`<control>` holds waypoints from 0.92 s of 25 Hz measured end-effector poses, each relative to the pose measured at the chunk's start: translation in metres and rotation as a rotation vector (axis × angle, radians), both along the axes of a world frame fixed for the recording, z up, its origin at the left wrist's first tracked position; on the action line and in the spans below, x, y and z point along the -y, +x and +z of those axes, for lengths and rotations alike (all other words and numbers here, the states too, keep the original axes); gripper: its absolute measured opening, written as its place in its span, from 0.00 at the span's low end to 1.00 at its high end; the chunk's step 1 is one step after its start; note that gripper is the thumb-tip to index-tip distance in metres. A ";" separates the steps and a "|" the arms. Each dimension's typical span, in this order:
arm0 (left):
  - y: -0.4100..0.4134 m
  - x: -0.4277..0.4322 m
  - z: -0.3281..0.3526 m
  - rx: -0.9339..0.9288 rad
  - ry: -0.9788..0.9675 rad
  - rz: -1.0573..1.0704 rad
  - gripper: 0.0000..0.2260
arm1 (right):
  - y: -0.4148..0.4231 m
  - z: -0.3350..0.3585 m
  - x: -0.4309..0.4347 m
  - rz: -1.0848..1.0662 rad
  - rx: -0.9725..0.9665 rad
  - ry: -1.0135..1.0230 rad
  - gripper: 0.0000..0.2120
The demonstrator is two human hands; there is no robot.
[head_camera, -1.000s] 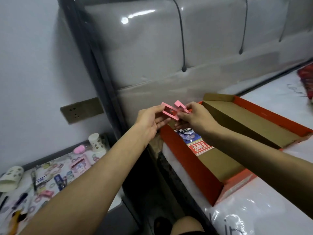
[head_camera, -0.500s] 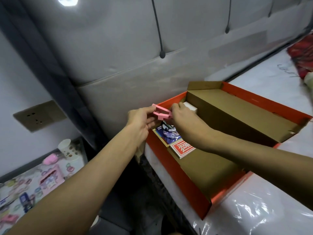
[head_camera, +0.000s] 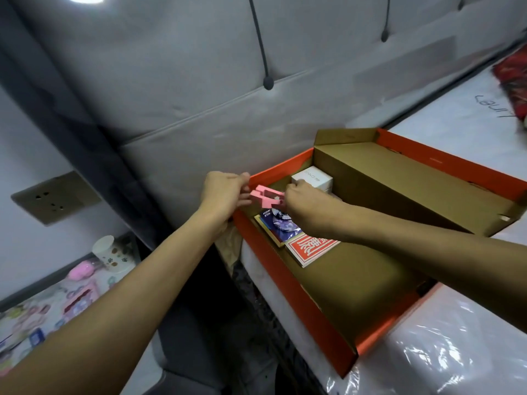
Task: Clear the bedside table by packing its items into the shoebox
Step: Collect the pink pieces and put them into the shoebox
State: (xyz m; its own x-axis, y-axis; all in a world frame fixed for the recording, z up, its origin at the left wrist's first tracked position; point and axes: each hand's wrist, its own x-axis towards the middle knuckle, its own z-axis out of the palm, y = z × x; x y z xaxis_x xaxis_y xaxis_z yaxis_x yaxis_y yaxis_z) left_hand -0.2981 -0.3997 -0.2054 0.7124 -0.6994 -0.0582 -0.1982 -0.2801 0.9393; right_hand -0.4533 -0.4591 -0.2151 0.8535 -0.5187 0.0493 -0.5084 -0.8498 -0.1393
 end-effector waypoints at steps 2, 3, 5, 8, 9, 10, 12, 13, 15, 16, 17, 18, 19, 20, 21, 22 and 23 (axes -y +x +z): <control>0.015 -0.006 -0.003 0.489 0.071 0.007 0.09 | 0.003 -0.006 0.003 -0.017 -0.062 0.216 0.06; 0.019 -0.008 -0.006 0.583 0.099 0.006 0.09 | 0.007 -0.012 0.003 -0.015 -0.101 0.276 0.10; 0.026 -0.008 -0.015 0.529 0.170 -0.051 0.13 | 0.015 -0.025 0.003 -0.012 -0.151 0.350 0.16; 0.030 -0.005 -0.032 0.337 0.186 -0.144 0.17 | 0.023 -0.038 0.008 -0.025 -0.170 0.412 0.13; 0.033 -0.005 -0.037 0.287 0.159 -0.136 0.18 | 0.024 -0.041 0.008 -0.022 -0.184 0.403 0.10; 0.035 -0.005 -0.040 0.240 0.129 -0.122 0.18 | 0.025 -0.044 0.007 -0.017 -0.189 0.385 0.09; 0.038 -0.006 -0.048 0.174 0.080 -0.110 0.18 | 0.028 -0.054 0.002 -0.007 -0.195 0.355 0.10; 0.038 -0.006 -0.050 0.147 0.058 -0.110 0.17 | 0.029 -0.060 -0.001 -0.004 -0.192 0.360 0.11; 0.039 -0.006 -0.053 0.110 0.029 -0.118 0.17 | 0.030 -0.067 -0.005 -0.012 -0.173 0.423 0.13; 0.039 -0.005 -0.054 0.107 0.023 -0.125 0.17 | 0.030 -0.069 -0.004 -0.017 -0.160 0.454 0.13; 0.040 -0.005 -0.054 0.109 0.020 -0.131 0.17 | 0.029 -0.071 -0.001 -0.020 -0.143 0.475 0.12; 0.041 -0.005 -0.054 0.112 0.015 -0.134 0.17 | 0.028 -0.071 0.002 -0.026 -0.118 0.489 0.12; 0.042 -0.005 -0.055 0.115 0.009 -0.136 0.17 | 0.026 -0.071 0.006 -0.041 -0.079 0.499 0.13; 0.043 -0.005 -0.057 0.117 0.004 -0.137 0.17 | 0.025 -0.069 0.010 -0.063 -0.029 0.512 0.13; 0.044 -0.005 -0.058 0.119 0.000 -0.139 0.17 | 0.023 -0.068 0.015 -0.090 0.023 0.533 0.12; 0.044 -0.005 -0.059 0.120 -0.004 -0.141 0.17 | 0.023 -0.066 0.019 -0.118 0.063 0.555 0.13; 0.045 -0.005 -0.060 0.124 -0.008 -0.143 0.17 | 0.024 -0.065 0.021 -0.137 0.072 0.564 0.14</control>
